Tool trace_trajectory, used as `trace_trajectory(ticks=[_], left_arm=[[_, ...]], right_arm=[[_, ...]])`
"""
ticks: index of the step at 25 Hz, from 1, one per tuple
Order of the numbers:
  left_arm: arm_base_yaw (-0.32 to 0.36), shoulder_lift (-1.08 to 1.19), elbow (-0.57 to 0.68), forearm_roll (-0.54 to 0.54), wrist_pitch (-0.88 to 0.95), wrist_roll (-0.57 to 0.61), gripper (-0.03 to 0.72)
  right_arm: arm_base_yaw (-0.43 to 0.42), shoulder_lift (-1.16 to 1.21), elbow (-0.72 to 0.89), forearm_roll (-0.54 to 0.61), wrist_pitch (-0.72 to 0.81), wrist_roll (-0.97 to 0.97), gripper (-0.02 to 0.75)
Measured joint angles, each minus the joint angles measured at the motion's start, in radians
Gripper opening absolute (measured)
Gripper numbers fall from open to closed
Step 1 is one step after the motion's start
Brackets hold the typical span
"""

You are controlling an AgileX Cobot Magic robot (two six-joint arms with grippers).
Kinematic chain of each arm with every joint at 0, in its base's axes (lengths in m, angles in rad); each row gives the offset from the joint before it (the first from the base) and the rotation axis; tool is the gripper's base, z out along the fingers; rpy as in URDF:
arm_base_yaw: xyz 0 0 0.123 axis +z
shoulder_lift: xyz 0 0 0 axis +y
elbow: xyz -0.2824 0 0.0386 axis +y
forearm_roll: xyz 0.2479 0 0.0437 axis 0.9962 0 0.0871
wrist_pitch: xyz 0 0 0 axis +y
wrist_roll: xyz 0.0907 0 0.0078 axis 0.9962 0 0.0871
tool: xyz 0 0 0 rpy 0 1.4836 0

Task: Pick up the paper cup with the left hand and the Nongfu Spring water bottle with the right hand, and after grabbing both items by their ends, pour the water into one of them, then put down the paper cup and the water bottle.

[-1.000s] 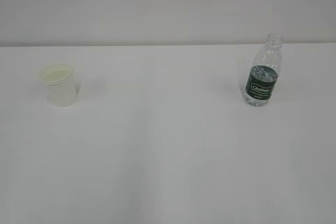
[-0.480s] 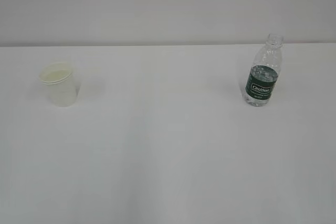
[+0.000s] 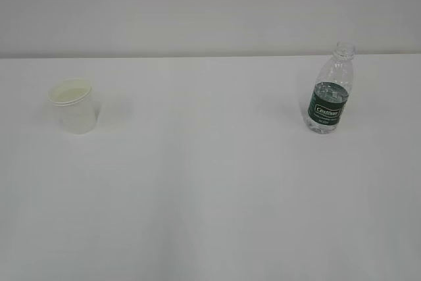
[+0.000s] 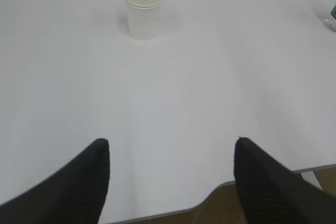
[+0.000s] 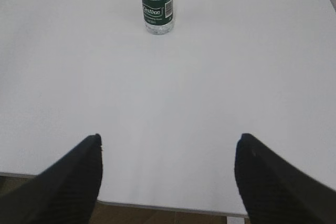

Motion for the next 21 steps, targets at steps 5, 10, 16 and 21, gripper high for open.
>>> trace_trajectory(ticks=[5, 10, 16, 21], left_arm=[[0.0, 0.0, 0.0, 0.0, 0.0, 0.0, 0.559], [0.0, 0.0, 0.0, 0.0, 0.0, 0.0, 0.562], [0.0, 0.0, 0.0, 0.0, 0.0, 0.0, 0.562], [0.0, 0.0, 0.0, 0.0, 0.0, 0.0, 0.562]], right_arm=[[0.0, 0.0, 0.0, 0.0, 0.0, 0.0, 0.587], [0.0, 0.0, 0.0, 0.0, 0.0, 0.0, 0.587], [0.0, 0.0, 0.0, 0.0, 0.0, 0.0, 0.587], [0.0, 0.0, 0.0, 0.0, 0.0, 0.0, 0.587]])
